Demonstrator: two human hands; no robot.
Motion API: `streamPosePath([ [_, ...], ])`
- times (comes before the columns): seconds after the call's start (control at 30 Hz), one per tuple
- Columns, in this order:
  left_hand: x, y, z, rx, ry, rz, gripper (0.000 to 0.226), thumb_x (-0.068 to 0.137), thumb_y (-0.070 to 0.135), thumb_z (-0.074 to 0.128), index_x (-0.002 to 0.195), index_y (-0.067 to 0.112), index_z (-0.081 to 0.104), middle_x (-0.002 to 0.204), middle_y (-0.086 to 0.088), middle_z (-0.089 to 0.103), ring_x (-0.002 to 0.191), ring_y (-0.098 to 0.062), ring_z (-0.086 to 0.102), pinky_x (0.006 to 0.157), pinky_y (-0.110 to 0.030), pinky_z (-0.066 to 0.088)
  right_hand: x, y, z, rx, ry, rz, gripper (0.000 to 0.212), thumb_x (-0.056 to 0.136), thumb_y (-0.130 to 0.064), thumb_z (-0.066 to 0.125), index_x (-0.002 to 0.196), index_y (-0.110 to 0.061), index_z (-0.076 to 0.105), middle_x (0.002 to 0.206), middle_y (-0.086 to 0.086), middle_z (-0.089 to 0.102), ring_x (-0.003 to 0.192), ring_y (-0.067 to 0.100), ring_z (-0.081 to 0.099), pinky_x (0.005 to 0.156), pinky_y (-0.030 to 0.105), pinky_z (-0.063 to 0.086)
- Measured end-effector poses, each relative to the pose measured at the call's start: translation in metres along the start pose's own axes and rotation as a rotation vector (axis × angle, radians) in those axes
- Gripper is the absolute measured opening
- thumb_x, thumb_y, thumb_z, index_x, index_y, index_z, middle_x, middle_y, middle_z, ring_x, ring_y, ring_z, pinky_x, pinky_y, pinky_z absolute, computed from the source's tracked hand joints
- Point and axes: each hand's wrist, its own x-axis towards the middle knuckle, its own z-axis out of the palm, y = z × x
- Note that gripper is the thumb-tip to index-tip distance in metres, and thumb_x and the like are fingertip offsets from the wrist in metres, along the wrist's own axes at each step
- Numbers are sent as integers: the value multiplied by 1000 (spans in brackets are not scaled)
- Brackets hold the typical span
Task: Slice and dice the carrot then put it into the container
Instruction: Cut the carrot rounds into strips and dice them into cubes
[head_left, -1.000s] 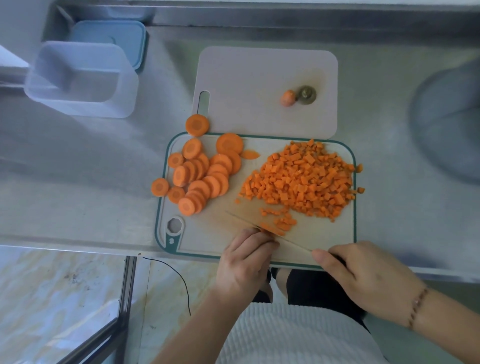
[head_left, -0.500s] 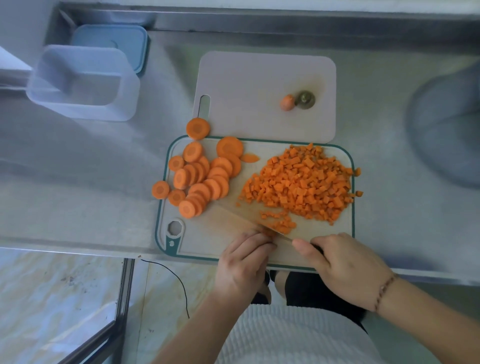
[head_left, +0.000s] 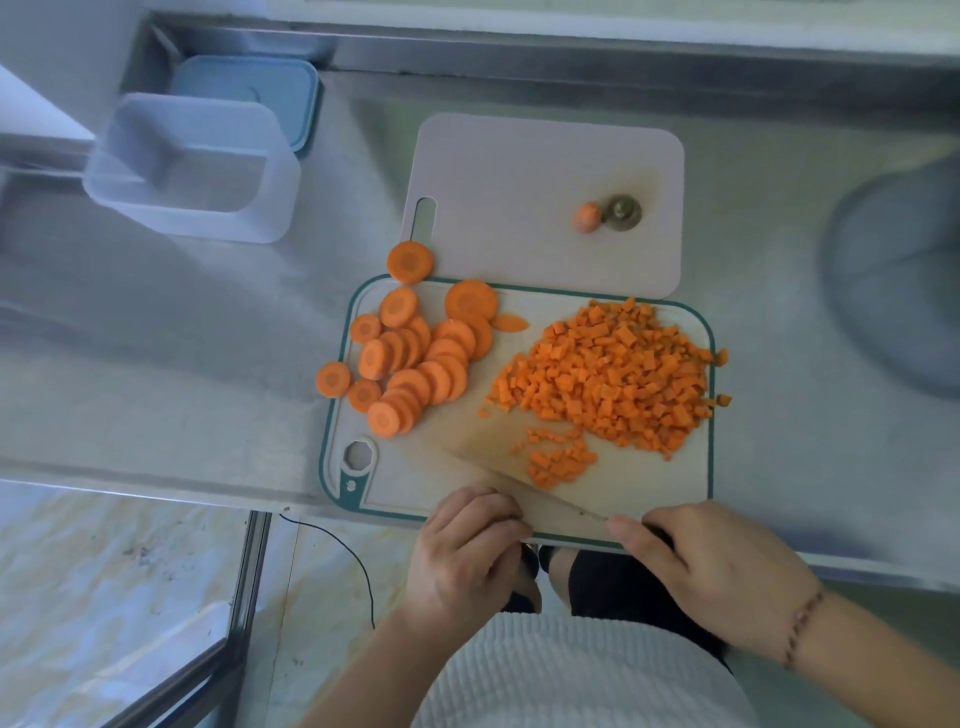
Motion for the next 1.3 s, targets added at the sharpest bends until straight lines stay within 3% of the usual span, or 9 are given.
streamPosePath([
  [0.13,1,2,0,-18,-11,-41,18,81,-12,66,81,6,70,94,-3,67,86,-24,64,72,-37,54,19,14,-20,-2,78,-6,85,76,-86,2,57,-16,47,48,4,51,48,14,53,49,30,42],
  [0.27,21,1,-13,-11,29,5,16,88,-7,62,78,3,71,90,-7,68,86,-23,63,74,-35,54,28,21,-33,64,92,-13,69,84,-75,17,53,-18,41,44,-2,42,45,13,47,46,25,34],
  [0.37,75,-9,-36,78,169,-31,19,83,-10,60,78,0,75,86,-10,69,84,-25,63,81,-29,49,23,23,-32,148,93,-15,74,78,-86,17,52,-19,38,43,-5,39,41,11,39,44,22,29],
  [0.43,120,-22,-44,185,184,-71,16,81,-7,61,85,-1,75,90,-11,70,87,-29,62,83,-35,49,17,23,-29,255,104,12,76,71,-92,17,53,-21,38,43,-6,34,41,8,34,45,21,26],
  [0.57,184,-40,-44,382,-12,-157,29,86,15,62,111,5,72,107,-9,72,105,-33,58,89,-40,45,13,23,-23,456,133,97,79,67,-95,22,53,-19,35,48,-3,32,45,7,32,50,30,30],
  [0.7,213,-54,-38,697,-446,-407,36,94,34,62,126,18,64,121,0,67,121,-31,47,94,-41,30,10,23,-22,524,144,128,83,67,-96,23,53,-15,36,47,-2,32,46,10,34,51,32,29],
  [0.9,225,-59,-29,724,-517,-415,32,93,19,60,122,31,64,119,7,64,118,-24,50,92,-38,27,10,21,-22,541,182,128,80,68,-96,20,54,-20,41,47,0,35,45,7,35,50,30,28],
  [1.1,229,-59,-25,765,-624,-350,26,98,23,57,123,26,64,122,1,57,120,-27,47,96,-40,30,9,18,-19,579,185,131,83,69,-94,20,57,-13,36,47,-3,33,44,6,32,51,31,28],
  [1.3,228,-65,-24,692,-611,-435,25,99,28,56,124,25,59,125,0,56,124,-26,43,99,-41,28,10,16,-18,582,196,118,84,69,-94,20,57,-13,37,47,-2,32,45,7,32,52,32,27],
])
